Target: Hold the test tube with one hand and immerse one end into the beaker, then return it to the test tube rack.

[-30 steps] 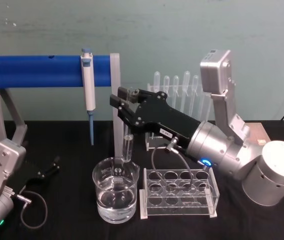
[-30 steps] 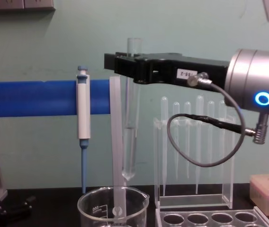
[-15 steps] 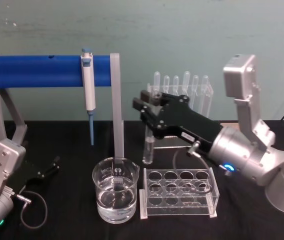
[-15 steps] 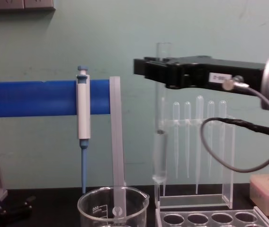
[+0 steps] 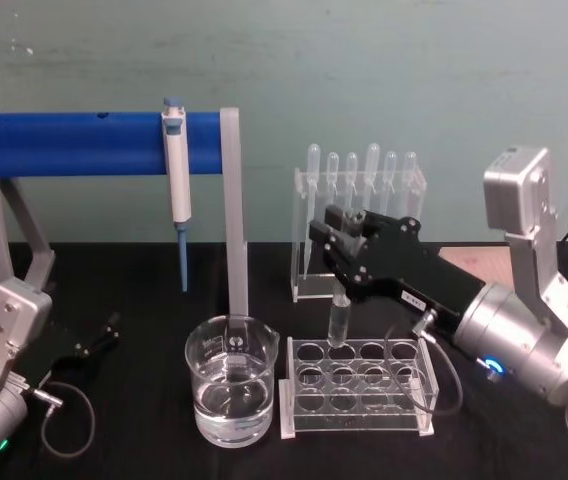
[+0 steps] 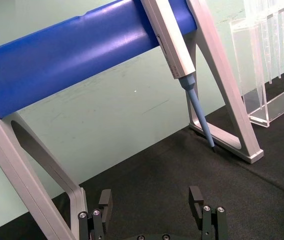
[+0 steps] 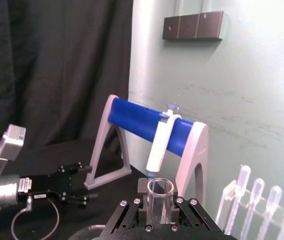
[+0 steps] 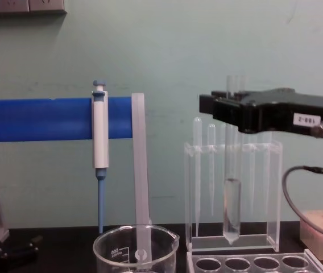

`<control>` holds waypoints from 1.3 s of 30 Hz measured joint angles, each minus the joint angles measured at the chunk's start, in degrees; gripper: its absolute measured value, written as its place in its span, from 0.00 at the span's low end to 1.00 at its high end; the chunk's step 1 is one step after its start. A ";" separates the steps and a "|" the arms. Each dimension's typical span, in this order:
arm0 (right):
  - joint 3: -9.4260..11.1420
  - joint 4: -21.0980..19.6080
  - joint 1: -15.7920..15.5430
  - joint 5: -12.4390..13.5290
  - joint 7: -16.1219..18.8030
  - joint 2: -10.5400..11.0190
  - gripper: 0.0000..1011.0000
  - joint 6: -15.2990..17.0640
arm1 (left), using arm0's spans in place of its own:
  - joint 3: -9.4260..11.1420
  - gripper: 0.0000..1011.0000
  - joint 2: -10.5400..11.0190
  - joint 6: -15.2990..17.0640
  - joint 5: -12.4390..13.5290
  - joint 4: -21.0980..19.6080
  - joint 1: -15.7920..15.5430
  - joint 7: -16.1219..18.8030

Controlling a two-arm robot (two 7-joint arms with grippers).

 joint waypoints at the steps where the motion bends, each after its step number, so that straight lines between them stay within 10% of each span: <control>1: 0.08 0.00 -0.24 -0.11 -0.06 0.02 0.22 -0.11 | 0.00 0.99 0.00 0.00 0.00 0.00 0.00 0.00; 39: 0.91 5.79 -4.14 -3.40 -0.67 -3.30 0.22 -1.33 | 0.00 0.99 0.00 0.00 0.00 0.00 0.00 0.00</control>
